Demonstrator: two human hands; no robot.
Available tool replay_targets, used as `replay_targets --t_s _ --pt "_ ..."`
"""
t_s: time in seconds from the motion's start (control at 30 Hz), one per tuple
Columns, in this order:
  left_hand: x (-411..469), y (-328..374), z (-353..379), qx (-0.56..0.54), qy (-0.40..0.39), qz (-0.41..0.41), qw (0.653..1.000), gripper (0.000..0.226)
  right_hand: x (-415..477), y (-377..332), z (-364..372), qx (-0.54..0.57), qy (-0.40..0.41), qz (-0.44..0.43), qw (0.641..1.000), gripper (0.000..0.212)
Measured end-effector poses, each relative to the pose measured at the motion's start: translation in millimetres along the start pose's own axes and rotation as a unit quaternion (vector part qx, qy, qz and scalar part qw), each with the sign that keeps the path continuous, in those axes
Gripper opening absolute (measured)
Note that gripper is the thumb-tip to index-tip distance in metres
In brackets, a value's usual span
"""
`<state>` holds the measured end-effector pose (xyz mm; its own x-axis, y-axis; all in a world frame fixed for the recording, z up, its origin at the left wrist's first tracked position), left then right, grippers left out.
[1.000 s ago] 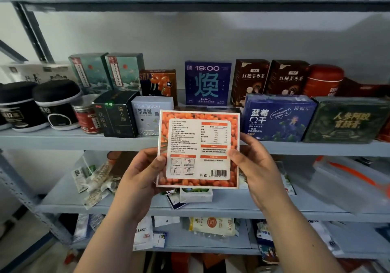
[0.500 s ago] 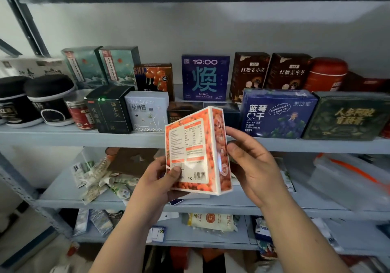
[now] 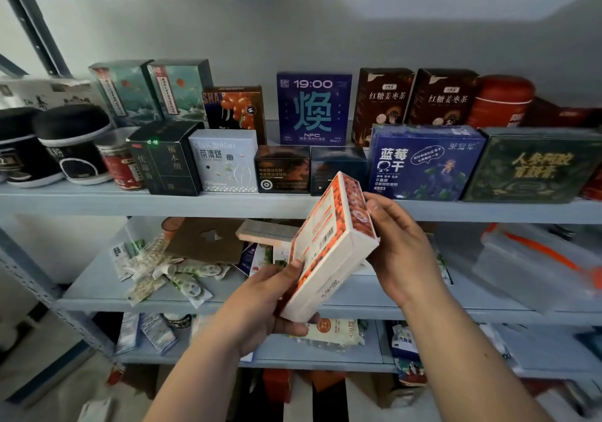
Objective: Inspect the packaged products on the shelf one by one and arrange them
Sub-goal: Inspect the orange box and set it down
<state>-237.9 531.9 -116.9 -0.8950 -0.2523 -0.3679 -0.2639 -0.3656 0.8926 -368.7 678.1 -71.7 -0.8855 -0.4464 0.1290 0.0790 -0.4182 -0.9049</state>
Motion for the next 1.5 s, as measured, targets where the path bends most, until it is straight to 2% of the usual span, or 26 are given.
replay_targets --t_s 0.1,0.2,0.27,0.37,0.43,0.5,0.63,0.7,0.77,0.9,0.93,1.1,1.17,1.3,1.37,1.5 --pt "-3 -6 8 -0.031 -0.023 -0.028 0.999 0.053 1 5 -3 -0.049 0.011 0.011 0.999 0.054" --pt "-9 -13 17 -0.086 -0.077 -0.082 0.99 0.039 -4 14 -2 -0.136 -0.016 0.034 0.99 0.069" --pt "-11 -18 17 -0.1 -0.108 -0.108 0.983 0.04 -9 18 -1 -0.157 -0.028 0.049 0.986 0.065" --pt "-11 -21 9 -0.071 -0.147 -0.116 0.98 0.055 -12 14 -4 -0.172 -0.037 0.052 0.983 0.057" --pt "-13 -16 1 -0.044 -0.138 -0.093 0.985 0.055 -13 10 -6 -0.199 -0.035 0.055 0.978 0.049" --pt "-11 -6 -14 -0.07 -0.088 -0.049 0.992 0.06 -16 6 -6 -0.244 -0.029 0.052 0.968 0.042" --pt "-11 20 -56 -0.083 -0.011 0.12 0.989 0.074 -24 -5 6 -0.369 -0.048 0.028 0.928 0.036" --pt "-19 30 -70 0.014 0.045 0.181 0.982 0.066 -30 -5 17 -0.437 -0.076 0.026 0.896 0.05" --pt "-27 36 -75 0.149 0.07 0.208 0.964 0.054 -39 -4 31 -0.485 -0.103 0.019 0.868 0.06" --pt "-35 37 -74 0.407 0.07 0.198 0.889 0.047 -50 4 53 -0.545 -0.109 -0.056 0.83 0.063" --pt "-37 38 -73 0.419 0.077 0.205 0.881 0.045 -52 5 57 -0.556 -0.107 -0.069 0.821 0.064" --pt "-45 43 -80 0.359 0.113 0.234 0.896 0.04 -57 -7 70 -0.604 -0.135 -0.109 0.778 0.067" --pt "-47 50 -82 0.35 0.13 0.249 0.893 0.039 -57 -17 74 -0.634 -0.143 -0.128 0.749 0.069" --pt "-55 63 -77 0.332 0.134 0.292 0.887 0.05 -60 -35 82 -0.663 -0.142 -0.177 0.713 0.062" --pt "-58 69 -72 0.33 0.143 0.326 0.874 0.055 -61 -44 83 -0.661 -0.137 -0.214 0.706 0.057" --pt "-57 86 -63 0.423 0.165 0.371 0.81 0.058 -51 -73 91 -0.66 -0.109 -0.328 0.667 0.05"
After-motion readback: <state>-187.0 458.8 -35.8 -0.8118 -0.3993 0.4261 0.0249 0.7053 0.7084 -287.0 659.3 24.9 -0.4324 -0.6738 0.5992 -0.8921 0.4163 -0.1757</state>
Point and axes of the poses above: each hand's wrist, its own x-axis towards the middle knuckle, its own z-axis out of the palm, y = z × x, the point moved 4 cm from there along x, towards the middle knuckle, and after that the axes turned 2 degrees about -z, right-handed, at the moved point
